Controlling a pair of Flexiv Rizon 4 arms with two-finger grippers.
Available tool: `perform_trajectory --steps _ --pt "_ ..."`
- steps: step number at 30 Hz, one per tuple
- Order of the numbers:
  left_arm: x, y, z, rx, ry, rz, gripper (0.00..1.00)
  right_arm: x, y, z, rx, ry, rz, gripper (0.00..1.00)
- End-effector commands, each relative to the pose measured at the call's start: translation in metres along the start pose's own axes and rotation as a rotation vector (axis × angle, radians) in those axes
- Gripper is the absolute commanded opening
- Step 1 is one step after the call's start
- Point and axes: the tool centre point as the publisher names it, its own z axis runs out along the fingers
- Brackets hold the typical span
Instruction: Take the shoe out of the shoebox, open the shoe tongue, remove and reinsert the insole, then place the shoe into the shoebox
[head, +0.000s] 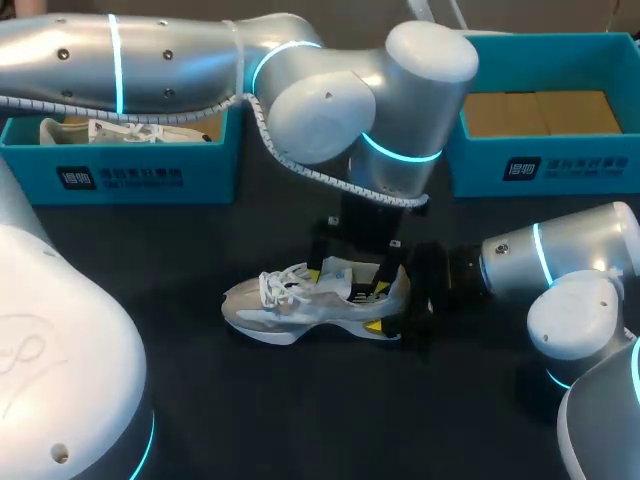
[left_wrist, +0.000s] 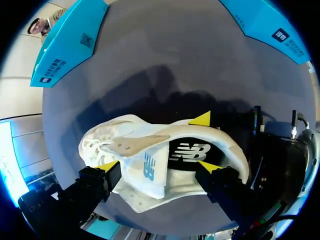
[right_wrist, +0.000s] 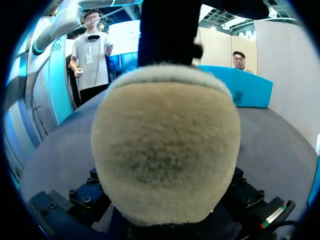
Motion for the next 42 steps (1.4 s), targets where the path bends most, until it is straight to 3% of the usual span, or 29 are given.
perform_trajectory --steps 1,15,26,36,37,39,41,42 --pt "0.001 0.001 0.008 0.0 -0.013 -0.007 1.0 0.0 -0.002 0.008 0.004 -0.001 0.001 0.0" --pt "-0.014 0.0 0.023 0.012 -0.077 -0.036 1.0 0.0 -0.002 0.008 0.004 -0.001 0.001 0.0" --pt "-0.039 0.005 0.018 0.052 -0.145 -0.061 1.0 0.0 -0.002 0.008 0.004 -0.001 0.001 0.0" --pt "-0.051 0.004 0.004 0.036 -0.12 -0.069 1.0 0.0 -0.002 0.008 0.004 -0.001 0.001 0.0" --pt "-0.052 0.004 0.003 0.036 -0.118 -0.068 0.89 0.0 -0.002 0.008 0.004 -0.001 0.001 0.0" --pt "-0.053 0.004 0.002 0.026 -0.107 -0.064 0.48 0.0 -0.002 0.008 0.004 -0.001 0.001 0.0" --pt "-0.053 0.004 0.001 0.025 -0.107 -0.063 0.31 0.0 -0.002 0.008 0.004 -0.001 0.001 0.0" --pt "-0.054 0.005 0.0 0.023 -0.106 -0.059 0.28 0.0 -0.002 0.008 0.004 -0.001 0.001 0.0"
